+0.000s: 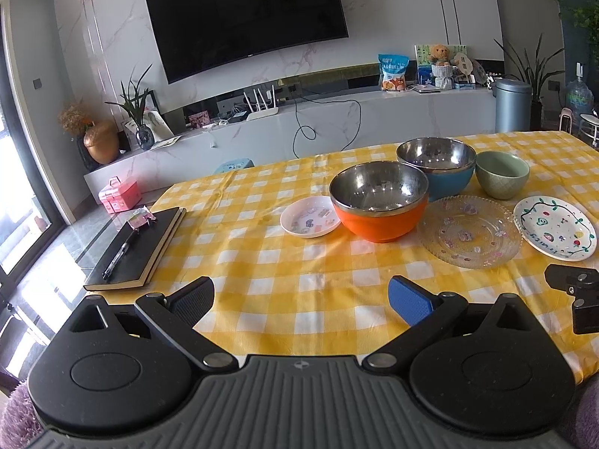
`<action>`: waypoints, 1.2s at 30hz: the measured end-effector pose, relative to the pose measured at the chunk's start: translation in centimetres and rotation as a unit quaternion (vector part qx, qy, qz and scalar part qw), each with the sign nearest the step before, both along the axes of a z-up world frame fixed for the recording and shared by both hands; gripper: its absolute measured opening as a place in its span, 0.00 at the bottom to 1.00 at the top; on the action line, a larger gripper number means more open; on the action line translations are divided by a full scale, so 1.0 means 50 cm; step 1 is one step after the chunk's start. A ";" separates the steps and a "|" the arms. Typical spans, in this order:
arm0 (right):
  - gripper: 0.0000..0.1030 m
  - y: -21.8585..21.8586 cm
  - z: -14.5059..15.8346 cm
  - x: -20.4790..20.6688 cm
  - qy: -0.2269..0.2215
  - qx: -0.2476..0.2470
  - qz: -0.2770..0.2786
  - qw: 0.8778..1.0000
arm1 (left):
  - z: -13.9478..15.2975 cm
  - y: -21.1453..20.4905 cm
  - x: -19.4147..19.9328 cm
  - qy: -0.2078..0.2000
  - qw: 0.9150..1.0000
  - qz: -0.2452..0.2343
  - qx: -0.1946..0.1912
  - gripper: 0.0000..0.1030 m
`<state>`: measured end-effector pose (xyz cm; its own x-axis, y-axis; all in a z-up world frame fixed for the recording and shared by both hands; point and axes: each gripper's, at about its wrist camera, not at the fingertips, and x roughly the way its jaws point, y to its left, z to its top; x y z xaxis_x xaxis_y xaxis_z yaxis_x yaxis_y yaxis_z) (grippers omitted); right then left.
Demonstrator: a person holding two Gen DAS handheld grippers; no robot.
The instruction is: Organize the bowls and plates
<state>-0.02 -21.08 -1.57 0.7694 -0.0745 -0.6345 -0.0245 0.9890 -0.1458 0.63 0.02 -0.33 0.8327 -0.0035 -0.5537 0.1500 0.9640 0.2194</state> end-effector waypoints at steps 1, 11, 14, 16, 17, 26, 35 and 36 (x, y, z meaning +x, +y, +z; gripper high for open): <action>0.98 0.001 -0.001 0.001 0.001 0.000 0.000 1.000 | 0.000 0.000 0.000 0.000 1.000 0.000 0.000 1.00; 0.98 0.003 -0.004 0.005 0.007 -0.004 0.000 1.000 | 0.000 0.000 0.000 0.000 1.000 0.000 0.000 1.00; 0.98 0.002 -0.005 0.006 0.007 -0.004 -0.001 1.000 | 0.000 -0.001 0.000 0.001 1.000 0.000 0.000 1.00; 0.98 0.002 -0.005 0.006 0.007 -0.005 -0.001 1.000 | 0.003 -0.001 0.002 0.003 1.000 0.000 0.000 1.00; 0.98 0.002 -0.005 0.005 0.007 -0.004 -0.001 1.000 | 0.005 0.000 0.003 0.003 1.000 0.000 0.000 1.00; 0.98 0.002 -0.005 0.005 0.007 -0.004 -0.001 1.000 | -0.002 0.005 -0.002 0.008 1.000 0.001 -0.003 1.00; 0.98 -0.004 -0.005 0.008 0.014 -0.002 -0.001 1.000 | 0.002 -0.002 -0.002 0.010 1.000 -0.004 -0.014 1.00; 0.98 -0.004 -0.004 0.009 0.015 -0.001 0.000 1.000 | 0.004 -0.003 0.001 0.014 1.000 -0.004 -0.019 1.00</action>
